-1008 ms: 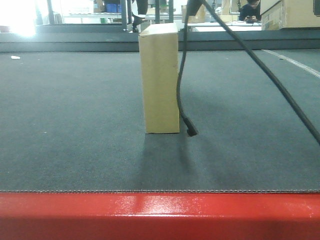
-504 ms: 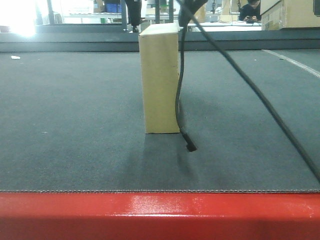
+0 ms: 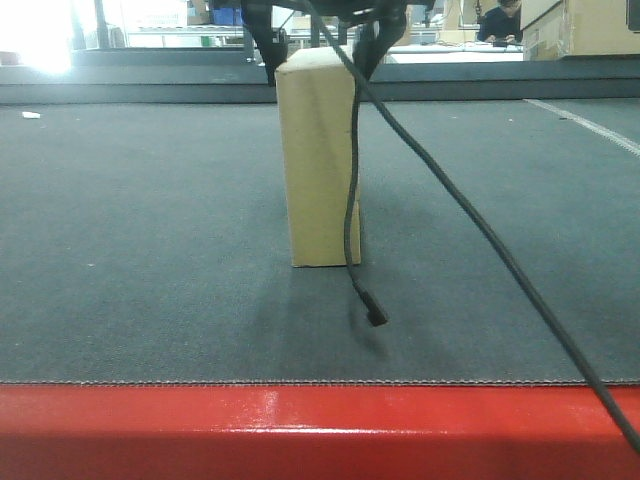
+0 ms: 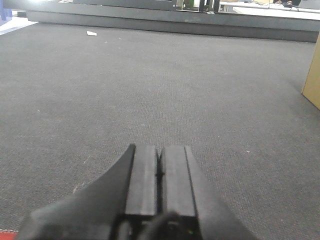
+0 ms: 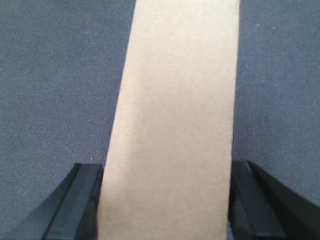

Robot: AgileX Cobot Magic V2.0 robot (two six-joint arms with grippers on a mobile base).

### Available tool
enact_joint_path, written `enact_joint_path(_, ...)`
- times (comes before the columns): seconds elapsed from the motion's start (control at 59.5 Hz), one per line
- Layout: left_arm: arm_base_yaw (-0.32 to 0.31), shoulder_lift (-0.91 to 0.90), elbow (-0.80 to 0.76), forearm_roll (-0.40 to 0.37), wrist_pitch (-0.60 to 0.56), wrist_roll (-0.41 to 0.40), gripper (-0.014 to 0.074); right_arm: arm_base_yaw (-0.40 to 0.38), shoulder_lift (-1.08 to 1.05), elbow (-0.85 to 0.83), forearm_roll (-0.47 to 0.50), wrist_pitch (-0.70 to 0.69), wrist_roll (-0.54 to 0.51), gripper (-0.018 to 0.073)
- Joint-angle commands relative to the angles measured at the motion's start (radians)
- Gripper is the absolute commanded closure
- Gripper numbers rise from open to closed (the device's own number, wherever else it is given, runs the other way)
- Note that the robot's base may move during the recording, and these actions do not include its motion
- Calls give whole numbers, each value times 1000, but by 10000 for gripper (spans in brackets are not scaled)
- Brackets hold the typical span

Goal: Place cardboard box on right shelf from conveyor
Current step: 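Lift the tan box off the conveyor with the right gripper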

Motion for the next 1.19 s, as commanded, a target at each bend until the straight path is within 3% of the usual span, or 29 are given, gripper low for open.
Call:
enact_joint_path(0.0, -1, -14, 8, -6, -87, 0, 713, 2, -44, -30, -36, -23, -3, 338)
enact_joint_path(0.084, -1, -14, 8, -6, -87, 0, 713, 0, -50, -30, -36, -23, -6, 407)
enact_joint_path(0.185, -1, -14, 8, -6, -87, 0, 713, -6, -70, -30, -35, -22, -54, 415)
enact_joint_path(0.487, -1, -14, 8, -6, -87, 0, 713, -75, -193, -30, 50, 30, -404, 415)
enact_joint_path(0.639, -1, -14, 8, -6, -87, 0, 713, -131, -273, 15, 104, 53, -532, 415)
enact_joint_path(0.807, -1, -14, 8, -6, -87, 0, 713, -210, -429, 207, 153, -20, -587, 415)
enact_joint_path(1.176, -1, -14, 8, -6, -87, 0, 713, -349, -886, 811, 251, -371, -588, 415)
